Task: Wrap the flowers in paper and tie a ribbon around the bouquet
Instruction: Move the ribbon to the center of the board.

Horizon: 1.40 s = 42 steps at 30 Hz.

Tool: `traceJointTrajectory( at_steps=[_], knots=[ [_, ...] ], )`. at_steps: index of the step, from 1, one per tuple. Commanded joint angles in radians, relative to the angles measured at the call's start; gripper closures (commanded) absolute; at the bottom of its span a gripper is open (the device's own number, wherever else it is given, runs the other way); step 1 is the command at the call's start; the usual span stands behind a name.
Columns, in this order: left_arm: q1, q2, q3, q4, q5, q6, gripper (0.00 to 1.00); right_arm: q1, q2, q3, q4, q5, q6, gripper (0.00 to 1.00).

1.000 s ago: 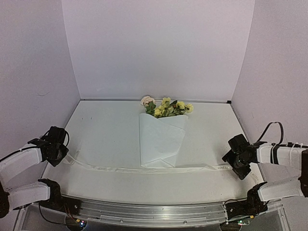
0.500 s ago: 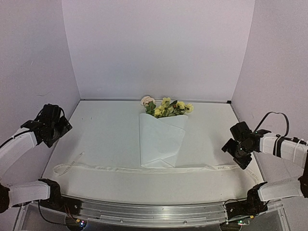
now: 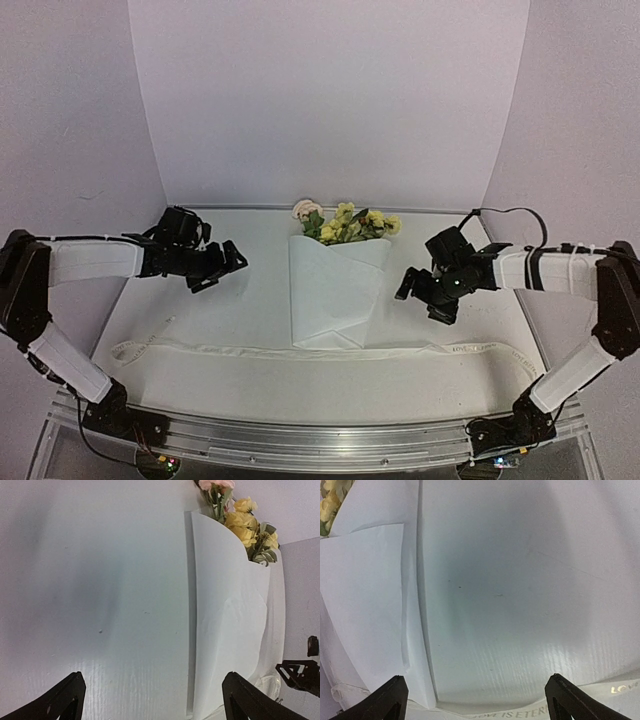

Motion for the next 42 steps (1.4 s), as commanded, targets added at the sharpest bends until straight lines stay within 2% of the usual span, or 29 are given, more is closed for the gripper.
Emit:
traceJointTrajectory(
  at_steps=[1,5,10,22,24,27,29,34,37,42],
  knots=[
    [-0.01,0.15,0.122,0.258,0.23,-0.006,0.05,0.01,0.149,0.113,0.161,-0.128,-0.064,0.02],
    [-0.019,0.307,0.207,0.318,0.323,-0.009,0.12,0.01,0.297,0.205,0.192,-0.185,-0.075,0.03],
    [-0.039,0.458,0.271,0.39,0.408,-0.021,0.2,0.01,0.395,0.269,0.211,-0.212,-0.063,0.06],
    [-0.1,0.669,0.395,0.414,0.447,-0.077,0.37,0.01,0.469,0.271,0.28,-0.244,-0.026,0.18],
    [-0.102,0.684,0.41,0.419,0.445,-0.102,0.41,0.01,0.477,0.277,0.289,-0.26,-0.016,0.24],
    [-0.11,0.703,0.429,0.415,0.437,-0.125,0.46,0.01,0.481,0.28,0.3,-0.278,0.0,0.38],
    [-0.113,0.712,0.437,0.413,0.437,-0.138,0.5,0.01,0.48,0.281,0.305,-0.281,0.009,0.43],
    [-0.115,0.723,0.454,0.409,0.454,-0.178,0.62,0.01,0.477,0.307,0.304,-0.308,0.045,0.61],
    [-0.115,0.723,0.483,0.385,0.466,-0.188,0.69,0.011,0.469,0.329,0.301,-0.317,0.076,0.73],
    [-0.115,0.719,0.541,0.307,0.479,-0.189,0.75,0.01,0.461,0.365,0.275,-0.336,0.105,0.87]
  ],
)
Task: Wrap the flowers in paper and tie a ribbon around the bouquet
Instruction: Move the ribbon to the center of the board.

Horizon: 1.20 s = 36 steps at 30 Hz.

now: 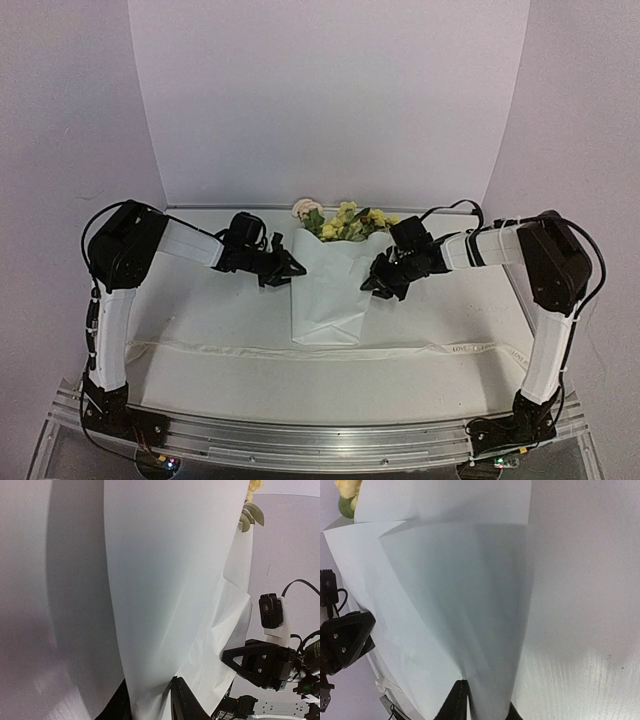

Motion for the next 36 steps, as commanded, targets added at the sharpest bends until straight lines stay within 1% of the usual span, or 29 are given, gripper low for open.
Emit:
traceJointTrajectory(
  at_steps=[1,7,9,13,24,31,36],
  knots=[
    [-0.005,-0.004,0.089,-0.053,0.034,-0.009,0.76,0.003,-0.012,0.063,-0.01,-0.026,0.039,0.89],
    [-0.003,-0.013,0.135,-0.157,0.046,-0.017,0.87,0.004,-0.023,0.084,-0.044,-0.042,0.068,0.99],
    [-0.003,-0.014,0.14,-0.193,0.051,-0.018,0.89,0.004,-0.029,0.087,-0.056,-0.048,0.079,1.0],
    [-0.003,-0.036,0.117,-0.212,0.058,-0.027,0.93,0.004,-0.052,0.082,-0.074,-0.065,0.094,1.0],
    [-0.007,-0.163,-0.063,-0.171,0.059,-0.059,0.94,0.061,-0.14,-0.013,-0.093,-0.039,0.122,1.0],
    [-0.027,-0.258,-0.182,-0.162,0.047,-0.081,0.94,0.129,-0.187,-0.079,-0.092,-0.003,0.152,1.0],
    [-0.05,-0.33,-0.271,-0.118,0.026,-0.1,0.94,0.176,-0.221,-0.128,-0.092,0.029,0.172,1.0]
  ],
)
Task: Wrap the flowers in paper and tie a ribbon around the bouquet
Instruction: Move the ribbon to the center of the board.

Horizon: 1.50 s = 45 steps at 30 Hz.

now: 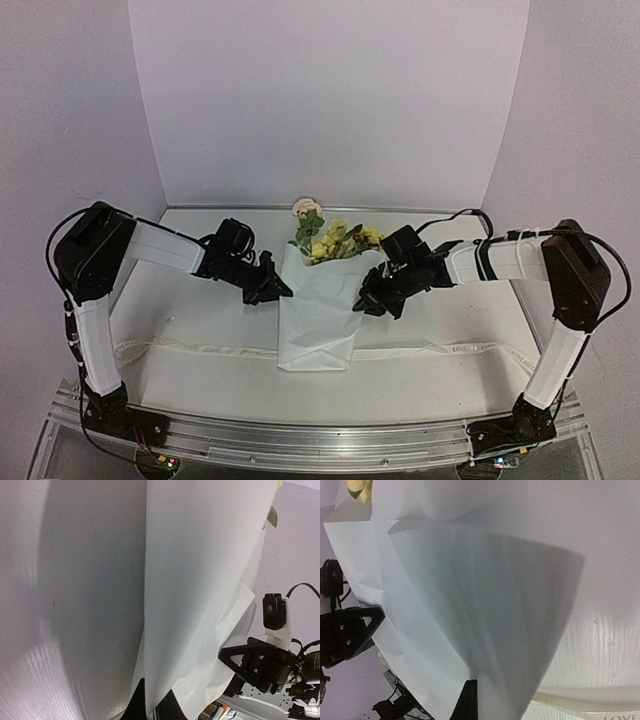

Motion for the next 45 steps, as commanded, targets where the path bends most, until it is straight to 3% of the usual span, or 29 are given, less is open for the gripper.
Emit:
traceJointTrajectory(
  at_steps=[1,9,11,14,17,19,22,25,31,37,41,45],
  knots=[
    [-0.022,-0.104,-0.074,0.06,-0.024,-0.026,0.93,0.042,-0.077,-0.043,-0.015,0.054,0.029,1.0],
    [-0.055,-0.18,-0.187,0.094,-0.071,-0.048,0.89,0.1,-0.114,-0.109,-0.014,0.105,0.048,1.0],
    [-0.057,-0.184,-0.213,0.115,-0.078,-0.058,0.85,0.111,-0.109,-0.114,-0.013,0.117,0.048,0.95],
    [-0.057,-0.195,-0.237,0.125,-0.109,-0.068,0.75,0.117,-0.118,-0.122,-0.014,0.142,0.046,0.76],
    [-0.057,-0.25,-0.24,0.069,-0.193,-0.06,0.54,0.118,-0.163,-0.133,-0.028,0.185,0.033,0.46],
    [-0.056,-0.309,-0.24,0.007,-0.275,-0.057,0.39,0.117,-0.208,-0.133,-0.071,0.231,0.017,0.31],
    [-0.048,-0.401,-0.24,-0.097,-0.4,-0.057,0.27,0.117,-0.281,-0.139,-0.167,0.323,0.009,0.18],
    [-0.024,-0.505,-0.252,-0.214,-0.533,-0.08,0.22,0.115,-0.371,-0.18,-0.249,0.422,0.028,0.06],
    [0.069,-0.763,-0.379,-0.424,-0.767,-0.195,0.2,0.082,-0.547,-0.345,-0.295,0.518,0.091,0.02],
    [0.114,-0.872,-0.46,-0.56,-0.837,-0.244,0.18,-0.034,-0.55,-0.337,-0.292,0.446,-0.067,0.02],
    [0.125,-0.921,-0.538,-0.523,-0.851,-0.328,0.2,-0.089,-0.5,-0.248,-0.291,0.394,-0.156,0.02],
    [0.127,-0.82,-0.511,-0.371,-0.792,-0.264,0.25,-0.089,-0.325,0.015,-0.335,0.383,-0.307,0.08]
  ],
)
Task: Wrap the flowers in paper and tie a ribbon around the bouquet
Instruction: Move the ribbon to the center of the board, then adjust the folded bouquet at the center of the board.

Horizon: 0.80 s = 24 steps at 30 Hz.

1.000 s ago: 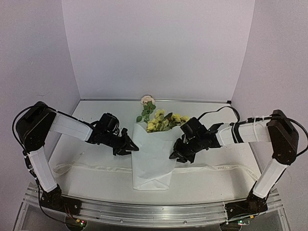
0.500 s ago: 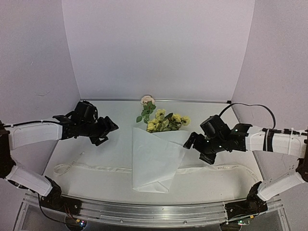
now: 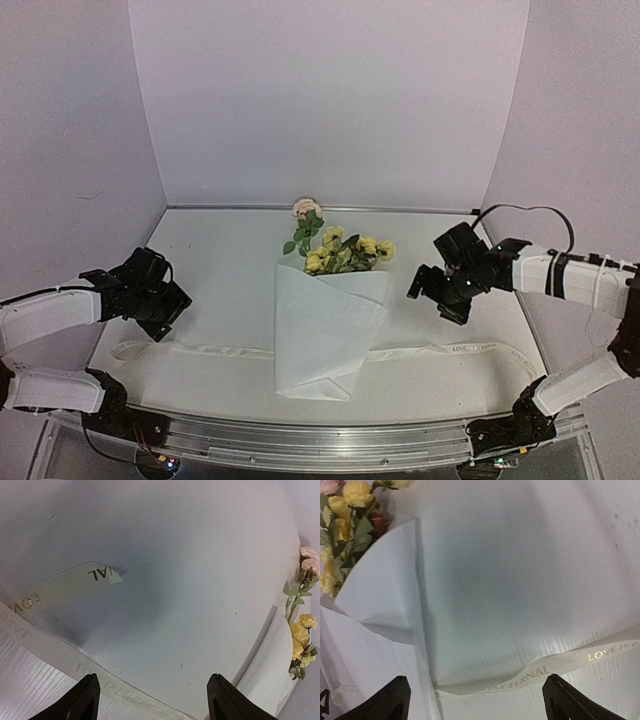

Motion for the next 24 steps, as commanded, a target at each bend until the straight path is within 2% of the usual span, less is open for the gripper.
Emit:
traceJointTrajectory(
  at_steps=[1,8,10,12,15,20,24],
  knots=[
    [0.006,0.109,0.052,0.172,0.048,0.053,0.26,0.003,0.191,0.332,-0.016,-0.029,-0.214,0.1],
    [0.007,0.308,0.199,0.357,0.242,0.302,0.24,0.032,0.619,0.893,-0.043,-0.058,-0.392,0.26],
    [0.01,0.406,0.308,0.372,0.25,0.412,0.23,0.037,0.738,1.042,-0.095,-0.064,-0.401,0.3],
    [0.015,0.538,0.469,0.355,0.258,0.519,0.22,0.041,0.772,1.084,-0.109,-0.062,-0.399,0.3],
    [0.022,0.759,0.765,0.327,0.299,0.634,0.23,0.048,0.746,1.043,-0.12,-0.049,-0.389,0.3],
    [0.021,1.115,1.202,0.231,0.346,0.742,0.21,0.049,0.573,0.798,-0.121,0.002,-0.353,0.21],
    [0.006,1.351,1.533,0.162,0.353,0.772,0.2,0.05,0.487,0.62,-0.088,-0.04,-0.306,0.15]
  ],
)
